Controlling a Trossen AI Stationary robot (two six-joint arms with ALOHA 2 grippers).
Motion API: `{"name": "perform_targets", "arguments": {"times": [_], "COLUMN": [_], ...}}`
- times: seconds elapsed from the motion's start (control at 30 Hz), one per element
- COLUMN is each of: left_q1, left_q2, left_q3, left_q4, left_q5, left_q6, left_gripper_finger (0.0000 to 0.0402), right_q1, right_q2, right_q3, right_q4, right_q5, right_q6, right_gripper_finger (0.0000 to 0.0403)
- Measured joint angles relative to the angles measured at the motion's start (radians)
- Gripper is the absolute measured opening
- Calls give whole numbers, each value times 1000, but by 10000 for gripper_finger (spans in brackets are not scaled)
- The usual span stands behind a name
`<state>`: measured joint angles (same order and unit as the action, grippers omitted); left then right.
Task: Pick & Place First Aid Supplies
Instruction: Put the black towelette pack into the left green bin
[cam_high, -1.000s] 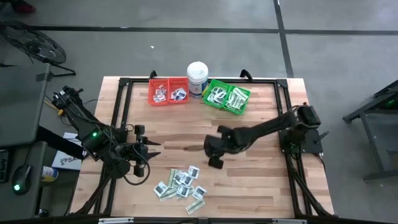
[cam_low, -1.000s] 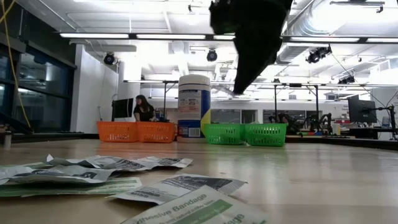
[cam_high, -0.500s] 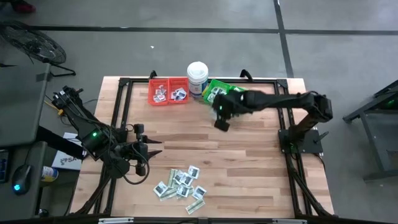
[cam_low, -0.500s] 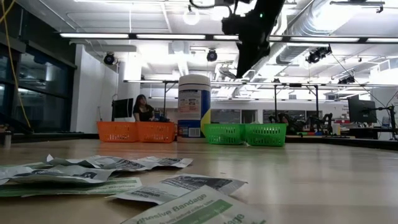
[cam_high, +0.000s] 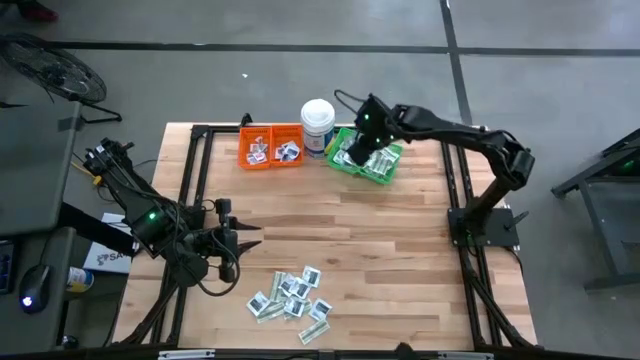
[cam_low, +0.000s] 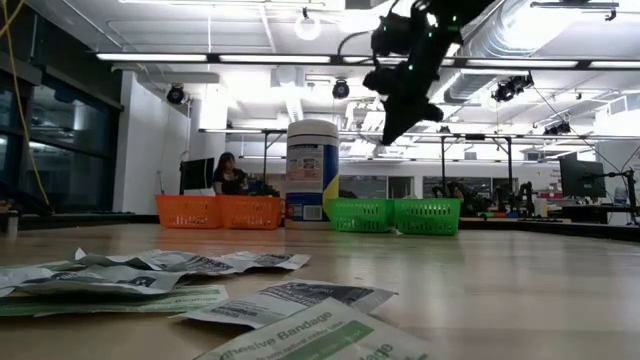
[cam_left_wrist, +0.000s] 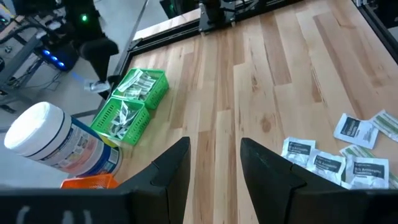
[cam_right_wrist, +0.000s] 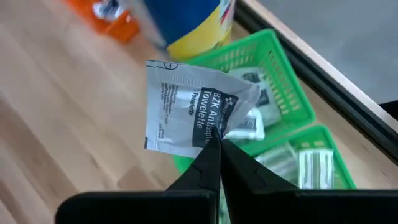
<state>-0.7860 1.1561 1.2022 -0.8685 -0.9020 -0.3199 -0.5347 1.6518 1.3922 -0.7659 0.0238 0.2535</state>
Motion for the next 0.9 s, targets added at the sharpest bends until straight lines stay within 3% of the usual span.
{"name": "perform_targets", "arguments": {"times": [0.23,0.5,0.9], "left_q1": [0,0,0], "left_q2": [0,0,0], "left_q3": [0,0,0], "left_q4": [8,8,6], "left_q5": [-28,-56,-50], "left_q6": [-2,-25,-30], "left_gripper_finger": [137,137,137], "right_q1": [-77,-115,-111], "right_q2": [86,181,202], "right_q3": [0,0,0], "right_q4": [97,99,93], "right_q5": [-97,-102,-110], "right_q6": [1,-7,-34], "right_gripper_finger": [0,0,14]}}
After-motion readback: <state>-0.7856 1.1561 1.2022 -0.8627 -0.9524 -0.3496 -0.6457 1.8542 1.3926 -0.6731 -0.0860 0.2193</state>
